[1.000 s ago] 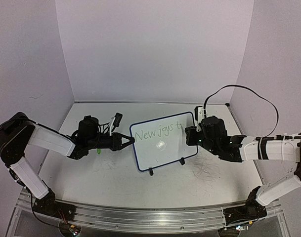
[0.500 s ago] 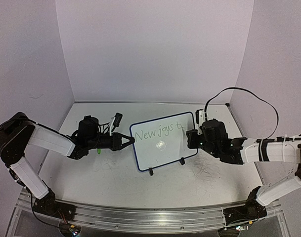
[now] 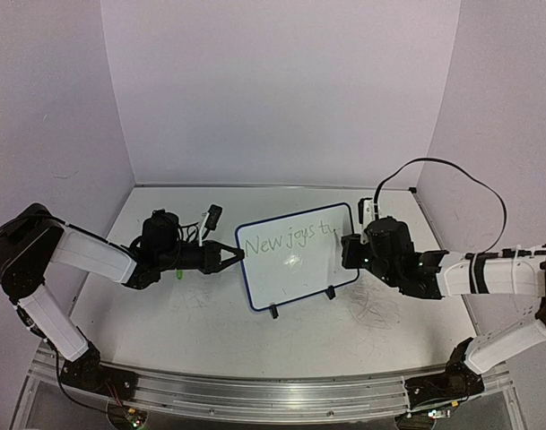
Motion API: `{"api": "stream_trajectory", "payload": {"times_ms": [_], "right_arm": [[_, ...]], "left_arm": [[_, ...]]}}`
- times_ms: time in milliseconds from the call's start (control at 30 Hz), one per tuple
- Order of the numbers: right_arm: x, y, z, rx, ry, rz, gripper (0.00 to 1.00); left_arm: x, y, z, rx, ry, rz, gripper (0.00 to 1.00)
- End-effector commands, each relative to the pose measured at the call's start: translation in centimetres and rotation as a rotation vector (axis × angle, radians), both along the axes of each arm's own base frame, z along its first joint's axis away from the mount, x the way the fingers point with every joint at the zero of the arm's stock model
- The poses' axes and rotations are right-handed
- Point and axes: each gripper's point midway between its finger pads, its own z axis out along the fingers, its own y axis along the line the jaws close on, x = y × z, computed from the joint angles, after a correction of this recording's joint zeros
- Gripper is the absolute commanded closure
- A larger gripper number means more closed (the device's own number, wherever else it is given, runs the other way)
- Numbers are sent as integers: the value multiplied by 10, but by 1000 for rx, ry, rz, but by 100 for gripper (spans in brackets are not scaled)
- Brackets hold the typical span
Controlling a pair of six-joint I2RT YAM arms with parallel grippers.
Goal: Write a sentence on the whiteboard
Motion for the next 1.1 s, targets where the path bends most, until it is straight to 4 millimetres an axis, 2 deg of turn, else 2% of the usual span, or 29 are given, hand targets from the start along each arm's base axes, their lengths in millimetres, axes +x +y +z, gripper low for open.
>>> {"api": "stream_trajectory", "payload": {"times_ms": [0, 467, 1067], "right_arm": [[13, 5, 24, 40, -69, -24, 100], [17, 15, 26, 33, -73, 9, 100], [14, 26, 17, 42, -44, 68, 100]], "left_arm": [[0, -4, 19, -22, -39, -24, 100], [0, -4, 20, -24, -42, -27, 100], [1, -4, 20, -23, -43, -21, 100]]}}
